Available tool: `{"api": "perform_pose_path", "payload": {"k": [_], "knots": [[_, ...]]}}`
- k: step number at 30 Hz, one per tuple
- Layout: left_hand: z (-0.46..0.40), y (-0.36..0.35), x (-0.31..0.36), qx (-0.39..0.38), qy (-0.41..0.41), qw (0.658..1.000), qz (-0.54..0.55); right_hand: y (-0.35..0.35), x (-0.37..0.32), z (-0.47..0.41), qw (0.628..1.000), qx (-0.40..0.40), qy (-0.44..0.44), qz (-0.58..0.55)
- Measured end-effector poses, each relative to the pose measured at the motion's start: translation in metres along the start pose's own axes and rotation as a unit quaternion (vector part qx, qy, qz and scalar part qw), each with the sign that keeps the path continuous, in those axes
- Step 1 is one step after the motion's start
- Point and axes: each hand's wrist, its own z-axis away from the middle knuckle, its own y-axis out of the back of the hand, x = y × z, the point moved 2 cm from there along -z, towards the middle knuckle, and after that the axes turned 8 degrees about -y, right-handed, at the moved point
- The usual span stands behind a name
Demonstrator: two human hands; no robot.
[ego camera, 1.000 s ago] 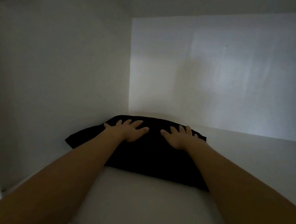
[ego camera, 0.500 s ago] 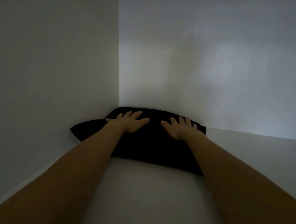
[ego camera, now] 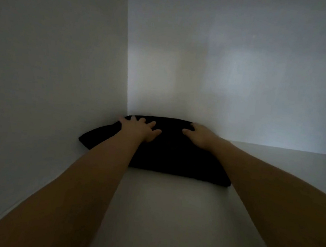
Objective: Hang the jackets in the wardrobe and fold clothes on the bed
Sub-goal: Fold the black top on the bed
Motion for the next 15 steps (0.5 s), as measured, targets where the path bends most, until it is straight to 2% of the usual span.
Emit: {"api": "perform_pose_path", "payload": {"k": [2,4,6,8,12,15], "knots": [[0.02,0.017,0.013,0.078,-0.027,0.996,-0.036,0.021,0.008,0.027,0.999,0.032,-0.002,-0.037],[0.043,0.028,0.03,0.162,-0.05,0.986,0.004,0.041,0.023,0.062,0.996,0.069,-0.015,-0.05],[0.066,0.041,0.05,0.208,-0.102,0.973,-0.008,0.06,0.039,0.101,0.993,0.104,-0.032,-0.035],[0.092,0.05,0.072,0.226,-0.178,0.957,-0.029,0.078,0.053,0.145,0.99,0.126,-0.059,-0.008],[0.137,0.073,0.134,0.234,-0.264,0.935,0.032,0.111,0.076,0.238,0.974,0.176,-0.134,0.037],[0.176,0.086,0.188,0.23,-0.339,0.912,0.036,0.129,0.091,0.31,0.96,0.197,-0.188,0.069]]}}
